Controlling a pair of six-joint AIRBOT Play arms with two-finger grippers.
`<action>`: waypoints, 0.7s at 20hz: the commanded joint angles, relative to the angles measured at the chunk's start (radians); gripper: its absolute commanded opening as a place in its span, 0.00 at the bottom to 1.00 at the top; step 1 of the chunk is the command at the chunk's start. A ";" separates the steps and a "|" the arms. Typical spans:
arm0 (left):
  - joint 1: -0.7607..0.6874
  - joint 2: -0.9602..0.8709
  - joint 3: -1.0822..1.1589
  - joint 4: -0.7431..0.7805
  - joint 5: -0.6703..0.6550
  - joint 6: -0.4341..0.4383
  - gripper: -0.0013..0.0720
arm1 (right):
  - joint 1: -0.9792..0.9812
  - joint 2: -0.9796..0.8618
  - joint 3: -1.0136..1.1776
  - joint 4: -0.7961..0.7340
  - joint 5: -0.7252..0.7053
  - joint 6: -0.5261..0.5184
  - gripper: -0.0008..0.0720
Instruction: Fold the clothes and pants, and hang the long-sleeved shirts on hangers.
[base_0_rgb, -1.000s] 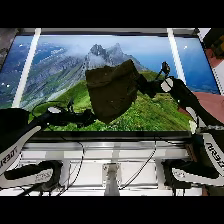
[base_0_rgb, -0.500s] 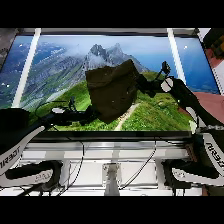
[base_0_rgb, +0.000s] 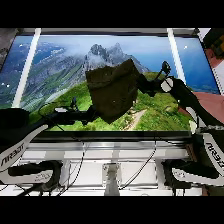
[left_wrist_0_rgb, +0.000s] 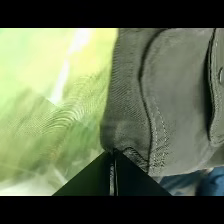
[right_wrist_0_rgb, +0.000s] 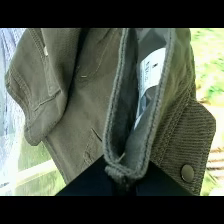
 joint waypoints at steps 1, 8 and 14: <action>-0.003 0.046 0.060 -0.027 -0.031 0.034 0.03 | -0.003 0.001 0.001 -0.009 -0.006 0.000 0.06; -0.002 0.251 0.269 0.014 0.049 0.072 0.03 | -0.064 0.002 0.001 0.209 -0.019 -0.035 0.06; 0.018 0.249 0.486 0.123 0.076 0.072 0.03 | -0.056 0.018 0.035 0.389 -0.045 -0.111 0.06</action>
